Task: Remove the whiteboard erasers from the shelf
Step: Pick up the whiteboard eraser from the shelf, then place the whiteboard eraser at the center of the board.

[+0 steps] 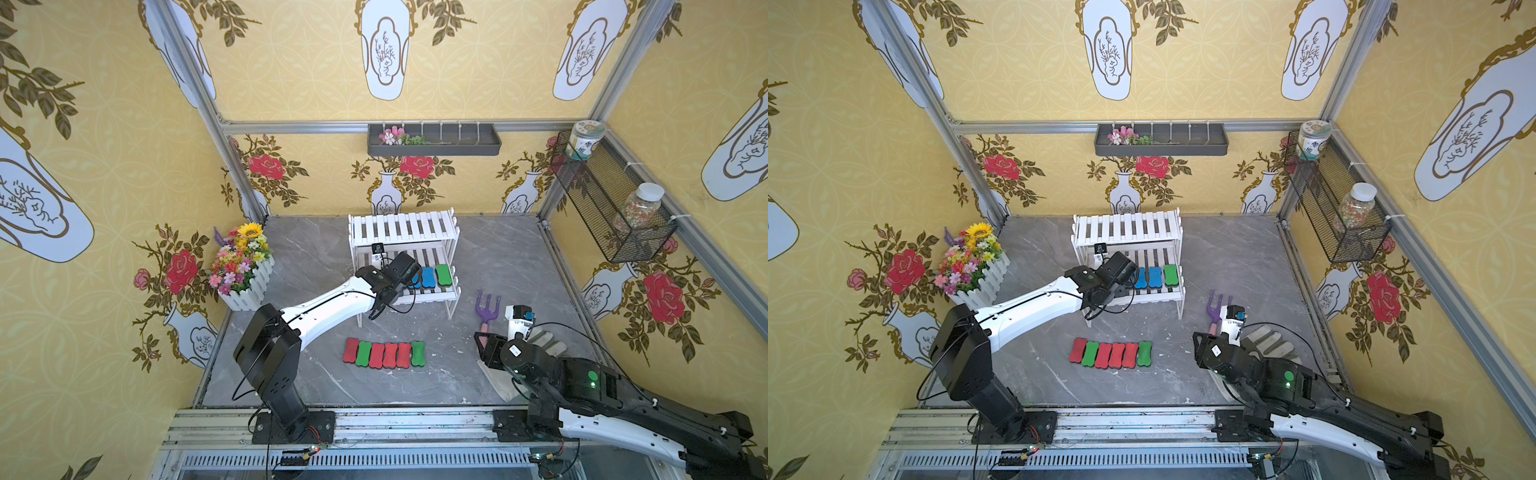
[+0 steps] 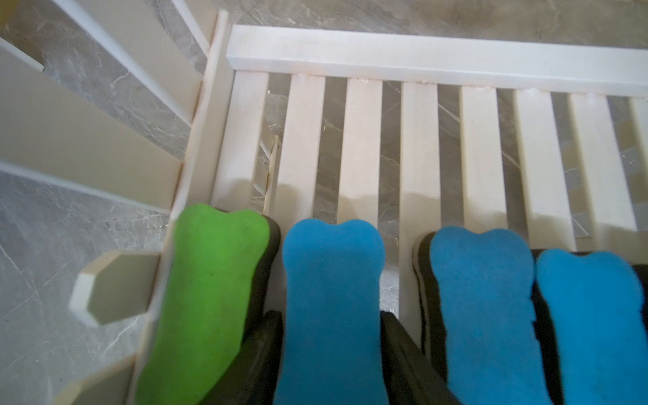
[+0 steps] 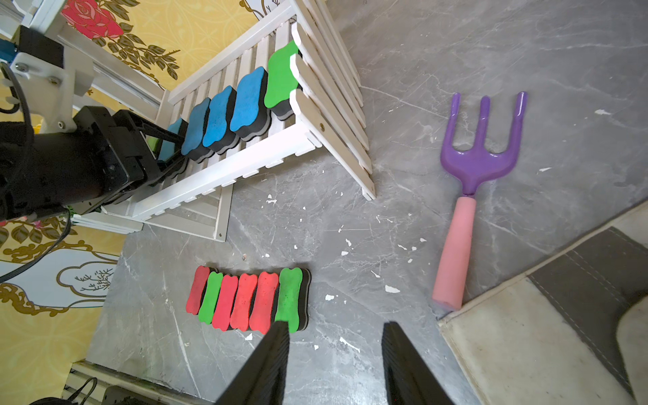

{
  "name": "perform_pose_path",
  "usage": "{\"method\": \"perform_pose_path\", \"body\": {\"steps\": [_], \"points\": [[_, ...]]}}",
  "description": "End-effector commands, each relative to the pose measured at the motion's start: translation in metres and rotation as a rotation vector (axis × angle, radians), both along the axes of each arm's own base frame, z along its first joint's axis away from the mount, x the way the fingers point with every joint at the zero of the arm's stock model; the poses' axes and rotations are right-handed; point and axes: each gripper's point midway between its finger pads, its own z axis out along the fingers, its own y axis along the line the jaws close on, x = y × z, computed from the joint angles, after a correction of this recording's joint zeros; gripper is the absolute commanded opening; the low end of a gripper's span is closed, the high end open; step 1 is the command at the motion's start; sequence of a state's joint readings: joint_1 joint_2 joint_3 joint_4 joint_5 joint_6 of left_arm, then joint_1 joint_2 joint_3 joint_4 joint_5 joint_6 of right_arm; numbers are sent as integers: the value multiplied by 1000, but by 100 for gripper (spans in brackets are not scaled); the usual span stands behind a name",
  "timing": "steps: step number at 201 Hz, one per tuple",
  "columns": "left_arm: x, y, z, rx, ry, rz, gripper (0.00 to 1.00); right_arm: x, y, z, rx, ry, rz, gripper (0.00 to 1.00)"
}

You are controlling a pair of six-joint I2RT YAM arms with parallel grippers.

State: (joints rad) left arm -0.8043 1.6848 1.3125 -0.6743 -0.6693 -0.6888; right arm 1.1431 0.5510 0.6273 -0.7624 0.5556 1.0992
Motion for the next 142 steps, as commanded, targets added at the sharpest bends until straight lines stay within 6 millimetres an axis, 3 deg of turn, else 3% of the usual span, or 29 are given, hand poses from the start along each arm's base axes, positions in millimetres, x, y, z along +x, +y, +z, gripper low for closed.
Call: {"method": "perform_pose_path", "body": {"steps": [1,20,49,63,81,106,142], "points": [[-1,5,-2,24,9,7,45,3,-2,2,3,-13,-19,48],[0,2,11,5,-7,5,43,3,-2,1,3,-12,-22,48],[-2,-7,47,-36,-61,-8,40,2,-3,2,9,-12,-26,48],[-14,-15,63,-60,-85,-27,41,2,-3,3,12,-13,-27,48],[-43,-30,74,-105,-94,-57,41,3,-8,6,13,-20,-42,48],[-96,-49,64,-145,-66,-99,41,4,-16,14,23,-43,-69,48],[-159,-89,18,-169,29,-170,41,7,-31,40,21,-103,-113,48]]}}
